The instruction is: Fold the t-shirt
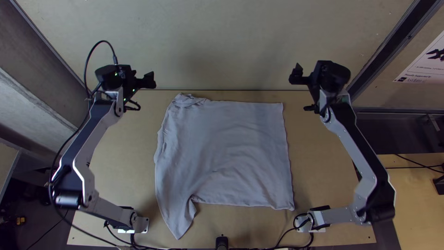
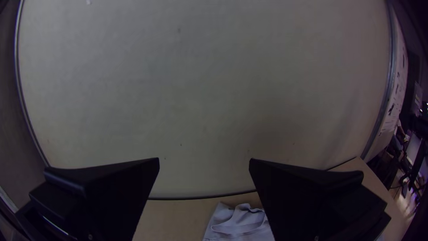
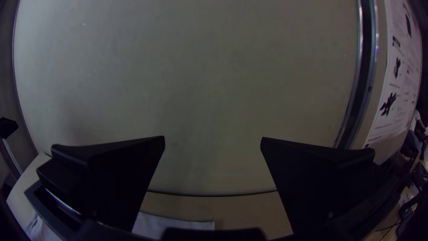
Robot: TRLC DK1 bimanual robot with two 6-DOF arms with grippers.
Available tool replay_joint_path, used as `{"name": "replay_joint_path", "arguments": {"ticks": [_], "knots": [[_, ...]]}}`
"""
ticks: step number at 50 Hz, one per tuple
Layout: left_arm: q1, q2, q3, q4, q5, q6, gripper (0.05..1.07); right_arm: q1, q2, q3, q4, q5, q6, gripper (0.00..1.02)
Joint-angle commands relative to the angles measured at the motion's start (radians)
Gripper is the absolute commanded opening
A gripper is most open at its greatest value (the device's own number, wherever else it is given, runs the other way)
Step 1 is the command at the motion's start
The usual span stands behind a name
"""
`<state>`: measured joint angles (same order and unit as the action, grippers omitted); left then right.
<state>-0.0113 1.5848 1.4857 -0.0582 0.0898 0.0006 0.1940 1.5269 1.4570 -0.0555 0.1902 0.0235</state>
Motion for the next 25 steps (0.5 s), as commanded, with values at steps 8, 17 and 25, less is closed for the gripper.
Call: {"name": "replay_joint_path", "arguments": {"ticks": [8,17,25], "knots": [[-0.001,0.253,0.271,-0.138,0.005,-0.068,1.02,-0.024,0.237,0.278,-0.271,-0.051,0.138,0.98],[-0.001,0.428,0.447,-0.284,0.057,-0.077,1.02,-0.051,0.435,0.54,-0.535,-0.106,0.219,0.98],[-0.004,0.561,0.613,-0.45,0.079,-0.088,1.01,-0.051,0.492,0.589,-0.557,-0.106,0.242,0.98]]}}
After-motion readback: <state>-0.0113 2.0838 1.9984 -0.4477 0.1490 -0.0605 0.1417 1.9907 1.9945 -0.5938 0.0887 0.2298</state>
